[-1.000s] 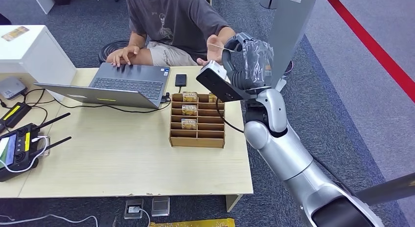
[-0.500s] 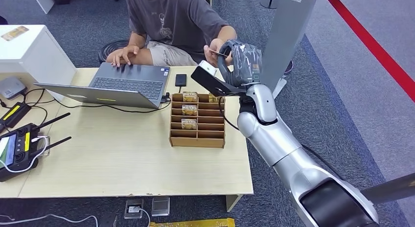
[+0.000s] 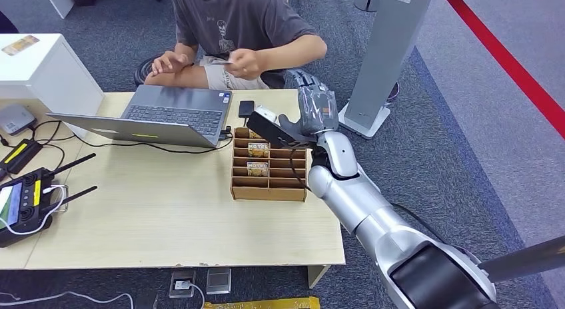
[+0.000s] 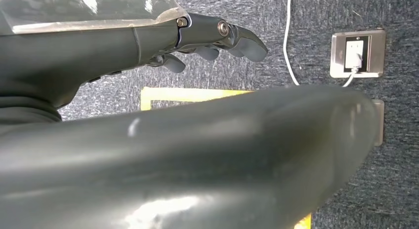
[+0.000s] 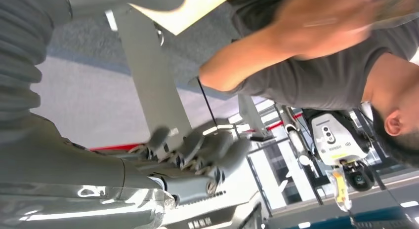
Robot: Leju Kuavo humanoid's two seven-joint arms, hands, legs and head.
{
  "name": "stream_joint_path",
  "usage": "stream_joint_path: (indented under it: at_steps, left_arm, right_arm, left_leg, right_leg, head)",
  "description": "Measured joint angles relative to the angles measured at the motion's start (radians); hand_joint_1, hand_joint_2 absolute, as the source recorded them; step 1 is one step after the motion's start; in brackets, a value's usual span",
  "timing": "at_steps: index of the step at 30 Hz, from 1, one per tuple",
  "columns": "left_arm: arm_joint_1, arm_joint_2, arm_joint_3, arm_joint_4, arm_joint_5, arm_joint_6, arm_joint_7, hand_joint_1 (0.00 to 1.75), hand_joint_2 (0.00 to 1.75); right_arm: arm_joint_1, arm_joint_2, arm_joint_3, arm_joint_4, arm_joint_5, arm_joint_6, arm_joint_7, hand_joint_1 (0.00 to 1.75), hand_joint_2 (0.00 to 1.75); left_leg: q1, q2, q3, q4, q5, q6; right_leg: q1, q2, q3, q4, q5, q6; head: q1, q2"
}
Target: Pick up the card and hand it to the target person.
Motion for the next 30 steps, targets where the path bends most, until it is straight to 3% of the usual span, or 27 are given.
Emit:
stream_joint_path:
  at_steps: [11, 18, 30]
  left_arm:
    - [0.0, 0.002, 0.0, 0.0, 0.005, 0.005, 0.013, 0.0, 0.0]
    - [0.0, 0.006, 0.0, 0.0, 0.0, -0.003, 0.015, 0.0, 0.0]
    - [0.001, 0.007, 0.0, 0.0, -0.001, 0.004, 0.011, 0.0, 0.0]
  right_arm:
    - [0.017, 0.008, -0.011, 0.024, -0.167, -0.052, -0.109, 0.0, 1.75]
    - [0.106, 0.002, -0.026, -0.059, -0.403, -0.038, -0.223, 0.0, 1.75]
    - [0.27, -0.026, -0.019, -0.255, -0.662, 0.02, -0.273, 0.0, 1.75]
  left_leg:
    - [0.0, 0.0, 0.0, 0.0, 0.0, 0.0]
    - [0.0, 0.0, 0.0, 0.0, 0.0, 0.0]
    - [0.0, 0.0, 0.0, 0.0, 0.0, 0.0]
  right_leg:
    - [0.0, 0.0, 0.0, 0.0, 0.0, 0.0]
    - [0.0, 0.0, 0.0, 0.0, 0.0, 0.0]
    - [0.0, 0.0, 0.0, 0.0, 0.0, 0.0]
  head:
    - [0.0, 0.0]
    - [0.0, 0.0]
    - [0.0, 0.0]
